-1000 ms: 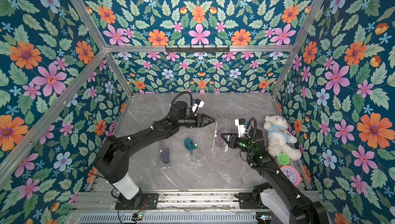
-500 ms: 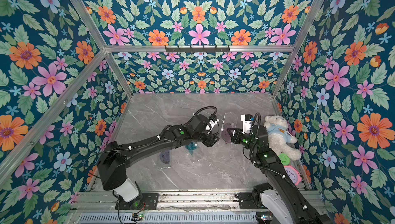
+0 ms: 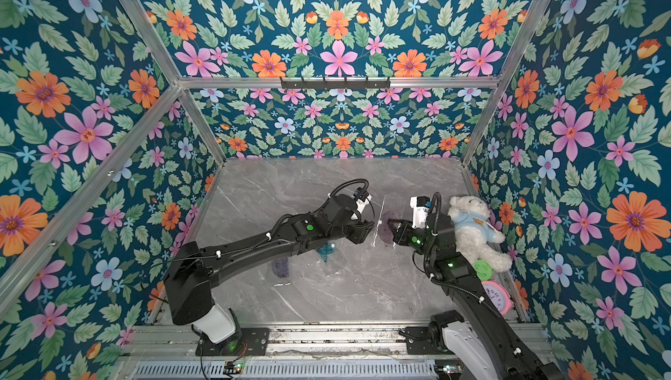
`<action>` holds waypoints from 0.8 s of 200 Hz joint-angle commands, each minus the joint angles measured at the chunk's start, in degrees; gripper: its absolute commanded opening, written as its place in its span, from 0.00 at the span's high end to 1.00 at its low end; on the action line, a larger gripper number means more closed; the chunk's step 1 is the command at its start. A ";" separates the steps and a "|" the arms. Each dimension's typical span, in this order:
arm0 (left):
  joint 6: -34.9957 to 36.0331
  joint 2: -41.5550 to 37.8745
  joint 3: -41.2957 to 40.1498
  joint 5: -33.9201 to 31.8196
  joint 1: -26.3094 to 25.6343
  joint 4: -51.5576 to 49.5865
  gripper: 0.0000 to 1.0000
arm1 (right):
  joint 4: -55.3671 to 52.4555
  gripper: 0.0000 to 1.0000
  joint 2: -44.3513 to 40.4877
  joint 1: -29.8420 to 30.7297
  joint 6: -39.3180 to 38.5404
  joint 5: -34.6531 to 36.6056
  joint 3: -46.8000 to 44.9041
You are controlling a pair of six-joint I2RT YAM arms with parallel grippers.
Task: Open the ruler set and take out the ruler
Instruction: Open the ruler set bag.
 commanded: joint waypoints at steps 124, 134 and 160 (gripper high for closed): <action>-0.89 6.98 4.95 -10.33 -3.32 -2.92 0.58 | 2.27 1.00 -0.59 0.07 0.98 0.63 -0.94; -0.98 7.49 5.37 -11.17 -3.31 -3.33 0.61 | 2.41 1.00 -0.54 0.13 1.10 0.43 -1.02; -1.34 8.42 5.97 -11.49 -3.33 -3.35 0.66 | 3.03 1.00 -0.26 0.18 1.38 0.11 -1.28</action>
